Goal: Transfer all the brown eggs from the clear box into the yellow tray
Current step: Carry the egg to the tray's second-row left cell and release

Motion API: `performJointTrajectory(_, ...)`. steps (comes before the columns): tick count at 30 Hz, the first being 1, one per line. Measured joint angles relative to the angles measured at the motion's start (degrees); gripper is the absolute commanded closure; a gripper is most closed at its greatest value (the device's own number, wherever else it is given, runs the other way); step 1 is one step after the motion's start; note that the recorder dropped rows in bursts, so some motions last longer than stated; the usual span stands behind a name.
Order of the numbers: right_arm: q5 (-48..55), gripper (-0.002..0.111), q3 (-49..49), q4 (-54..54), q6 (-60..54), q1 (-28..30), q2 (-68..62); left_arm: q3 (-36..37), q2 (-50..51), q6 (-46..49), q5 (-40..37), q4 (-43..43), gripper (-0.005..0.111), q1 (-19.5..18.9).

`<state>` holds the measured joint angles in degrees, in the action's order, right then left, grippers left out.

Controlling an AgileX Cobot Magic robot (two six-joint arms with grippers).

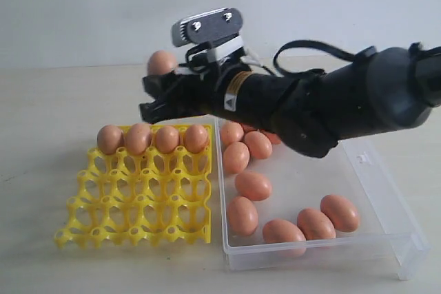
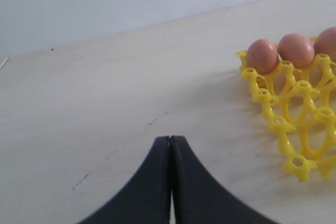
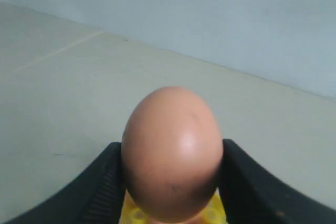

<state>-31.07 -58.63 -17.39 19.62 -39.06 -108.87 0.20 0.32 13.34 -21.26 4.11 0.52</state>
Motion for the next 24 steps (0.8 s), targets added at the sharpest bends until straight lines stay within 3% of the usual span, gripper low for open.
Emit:
performJointTrajectory(4, -8.8, 0.108, 0.0, -6.6, 2.4, -2.3, -4.0, 0.0, 0.0, 0.0, 0.0, 0.0, 0.107, 0.0)
performJointTrajectory(10, -17.5, 0.108, 0.1, -8.3, 3.4, -3.3, -9.7, 0.0, 0.0, 0.0, 0.0, 0.0, 0.107, 0.0)
performJointTrajectory(24, -19.3, 0.108, -10.1, -14.1, 14.5, -3.5, -18.7, 0.0, 0.0, 0.0, 0.0, 0.0, 0.107, 0.0)
